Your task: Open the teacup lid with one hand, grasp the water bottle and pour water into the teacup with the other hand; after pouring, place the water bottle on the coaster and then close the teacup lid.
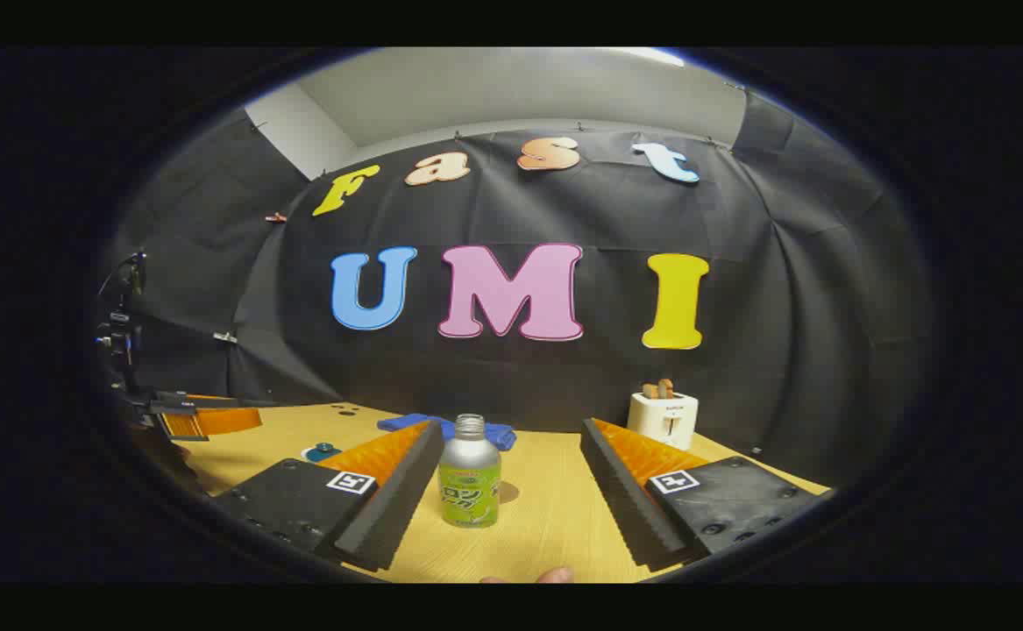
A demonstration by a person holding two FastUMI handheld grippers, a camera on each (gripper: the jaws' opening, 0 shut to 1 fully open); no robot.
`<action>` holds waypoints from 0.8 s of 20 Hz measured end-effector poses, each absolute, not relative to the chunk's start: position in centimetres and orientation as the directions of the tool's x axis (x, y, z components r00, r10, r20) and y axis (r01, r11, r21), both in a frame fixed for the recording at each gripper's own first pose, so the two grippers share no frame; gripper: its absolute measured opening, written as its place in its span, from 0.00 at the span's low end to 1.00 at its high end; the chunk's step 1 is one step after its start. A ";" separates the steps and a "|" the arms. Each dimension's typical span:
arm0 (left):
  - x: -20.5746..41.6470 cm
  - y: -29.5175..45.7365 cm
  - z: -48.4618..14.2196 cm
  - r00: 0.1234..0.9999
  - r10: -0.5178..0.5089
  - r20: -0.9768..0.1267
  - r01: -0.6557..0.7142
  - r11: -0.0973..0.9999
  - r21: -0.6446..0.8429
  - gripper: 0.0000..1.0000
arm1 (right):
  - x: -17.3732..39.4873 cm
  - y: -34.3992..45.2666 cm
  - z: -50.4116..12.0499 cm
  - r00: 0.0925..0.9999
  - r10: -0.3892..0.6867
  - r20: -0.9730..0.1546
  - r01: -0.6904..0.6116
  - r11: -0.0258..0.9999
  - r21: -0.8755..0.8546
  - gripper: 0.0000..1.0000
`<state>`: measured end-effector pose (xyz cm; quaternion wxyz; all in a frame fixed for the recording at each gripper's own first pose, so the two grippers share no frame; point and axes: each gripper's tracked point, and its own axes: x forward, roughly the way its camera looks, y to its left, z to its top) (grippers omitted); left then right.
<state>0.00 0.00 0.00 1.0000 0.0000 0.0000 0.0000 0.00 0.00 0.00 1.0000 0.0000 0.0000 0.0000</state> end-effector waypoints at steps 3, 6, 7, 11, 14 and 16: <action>-0.1 0.0 0.0 1.000 -0.005 -0.001 0.005 1.000 -0.001 0.94 | 0.0 -0.1 -0.1 1.000 0.005 -0.001 -0.005 1.000 -0.008 0.96; -0.1 -0.1 -0.1 1.000 -0.004 -0.004 0.004 1.000 -0.001 0.94 | -0.1 -0.2 -0.1 1.000 0.008 -0.003 -0.008 1.000 -0.011 0.97; -0.1 -0.1 0.0 1.000 -0.003 -0.004 0.003 1.000 -0.002 0.94 | -0.1 -0.2 -0.1 1.000 0.007 -0.003 -0.007 1.000 -0.009 0.97; -0.1 -0.1 0.0 1.000 -0.004 -0.003 0.004 1.000 -0.003 0.94 | -0.1 -0.3 -0.2 1.000 0.005 -0.005 -0.005 1.000 -0.007 0.96; -0.1 -0.1 -0.1 1.000 -0.004 -0.007 0.004 1.000 -0.003 0.94 | -0.2 -0.3 -0.1 1.000 0.006 -0.002 -0.006 1.000 -0.008 0.96; 0.0 -0.2 -0.1 1.000 -0.002 -0.006 0.002 1.000 -0.004 0.94 | -0.2 -0.3 -0.1 1.000 0.007 -0.002 -0.007 1.000 -0.010 0.97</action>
